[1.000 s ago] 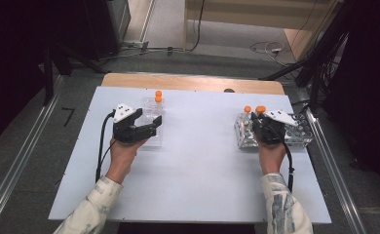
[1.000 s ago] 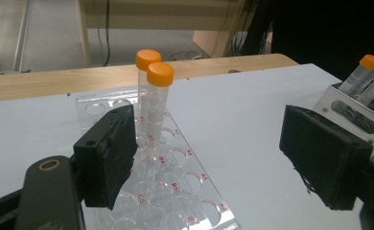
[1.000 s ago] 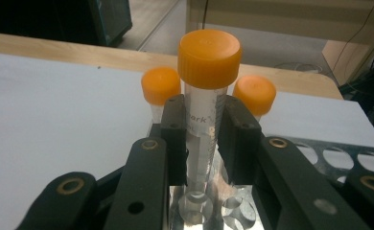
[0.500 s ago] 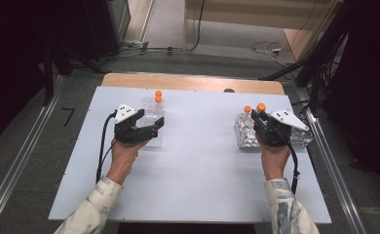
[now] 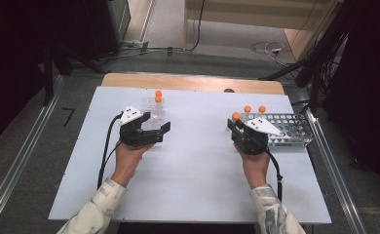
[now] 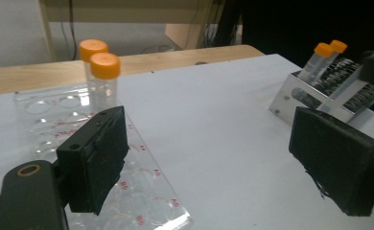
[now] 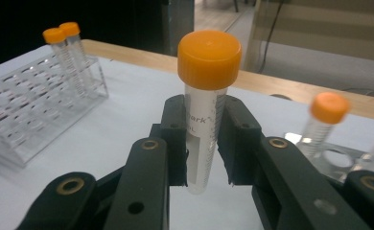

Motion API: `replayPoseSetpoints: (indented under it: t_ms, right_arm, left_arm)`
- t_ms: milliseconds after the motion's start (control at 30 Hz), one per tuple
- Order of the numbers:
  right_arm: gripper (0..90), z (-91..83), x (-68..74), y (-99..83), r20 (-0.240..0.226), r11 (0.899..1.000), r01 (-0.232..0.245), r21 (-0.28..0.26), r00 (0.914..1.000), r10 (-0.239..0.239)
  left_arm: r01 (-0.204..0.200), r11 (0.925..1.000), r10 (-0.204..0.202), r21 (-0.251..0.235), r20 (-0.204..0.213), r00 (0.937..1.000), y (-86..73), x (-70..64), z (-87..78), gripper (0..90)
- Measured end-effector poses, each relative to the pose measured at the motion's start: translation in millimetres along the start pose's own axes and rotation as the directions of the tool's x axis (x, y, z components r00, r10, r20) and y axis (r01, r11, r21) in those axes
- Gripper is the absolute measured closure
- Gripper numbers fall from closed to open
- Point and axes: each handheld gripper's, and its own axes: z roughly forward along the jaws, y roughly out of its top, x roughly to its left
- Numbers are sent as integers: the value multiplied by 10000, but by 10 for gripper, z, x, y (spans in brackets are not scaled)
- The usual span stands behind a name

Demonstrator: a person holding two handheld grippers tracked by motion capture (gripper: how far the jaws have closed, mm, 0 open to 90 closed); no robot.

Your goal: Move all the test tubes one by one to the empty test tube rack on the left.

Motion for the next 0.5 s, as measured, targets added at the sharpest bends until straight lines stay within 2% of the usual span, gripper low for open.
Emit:
replayPoseSetpoints:
  t_ms: [67,233,333,500]
  right_arm:
    - [713,45,72,-21,-142,9999,86,131,9999,-84]
    - [713,122,238,-75,-618,9989,375,294,9974,-357]
    - [713,149,316,-99,-891,9975,596,377,9944,-560]
    - [713,155,418,-119,-1294,9969,668,412,9897,-610]
  left_arm:
    - [-80,9999,76,117,297,9995,-12,-31,11,110]
    - [-159,9997,151,181,421,9990,-47,-129,35,96]
    - [-338,9994,334,78,444,9985,-59,-215,44,97]
    - [-633,9980,627,45,814,9947,-62,-361,59,107]
